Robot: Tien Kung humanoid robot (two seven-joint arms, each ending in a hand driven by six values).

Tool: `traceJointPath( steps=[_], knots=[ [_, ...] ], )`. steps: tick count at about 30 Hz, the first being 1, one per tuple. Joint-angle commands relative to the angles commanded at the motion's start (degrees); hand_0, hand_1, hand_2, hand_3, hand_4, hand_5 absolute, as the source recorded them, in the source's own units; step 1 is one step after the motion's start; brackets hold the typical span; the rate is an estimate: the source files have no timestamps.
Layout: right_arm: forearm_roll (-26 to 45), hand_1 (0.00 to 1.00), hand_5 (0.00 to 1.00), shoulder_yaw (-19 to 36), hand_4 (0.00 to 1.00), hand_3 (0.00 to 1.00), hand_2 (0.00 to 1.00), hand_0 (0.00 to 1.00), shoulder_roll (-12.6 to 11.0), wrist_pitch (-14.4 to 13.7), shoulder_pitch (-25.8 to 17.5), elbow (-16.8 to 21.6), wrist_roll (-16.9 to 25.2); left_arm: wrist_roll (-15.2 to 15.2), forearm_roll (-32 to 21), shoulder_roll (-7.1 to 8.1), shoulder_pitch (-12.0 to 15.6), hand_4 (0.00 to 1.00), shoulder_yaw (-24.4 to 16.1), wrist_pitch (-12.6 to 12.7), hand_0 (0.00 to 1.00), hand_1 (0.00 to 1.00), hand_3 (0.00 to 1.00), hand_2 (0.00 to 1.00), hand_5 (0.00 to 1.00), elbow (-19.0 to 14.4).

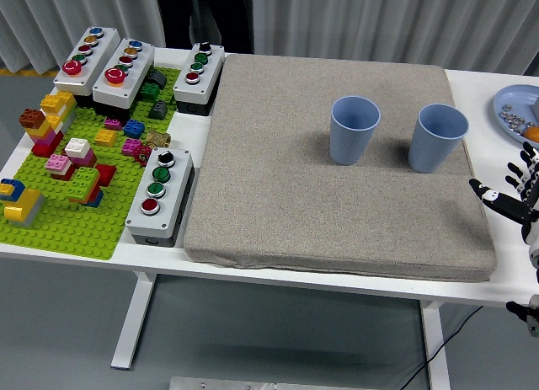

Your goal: Pick cup pour cup place

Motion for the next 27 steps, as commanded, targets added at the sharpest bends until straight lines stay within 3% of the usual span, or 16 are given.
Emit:
traceJointPath(
  steps=[27],
  knots=[
    [1.0, 0.873, 0.208, -4.7, 0.891, 0.994, 0.963, 0.893, 1.6, 0.5, 4.1, -3.4, 0.1, 0.0, -0.2, 0.09, 0.0, 0.507, 1.1, -0.1, 0.758, 0.805, 0.758, 0.839, 0.951, 0.0]
  ],
)
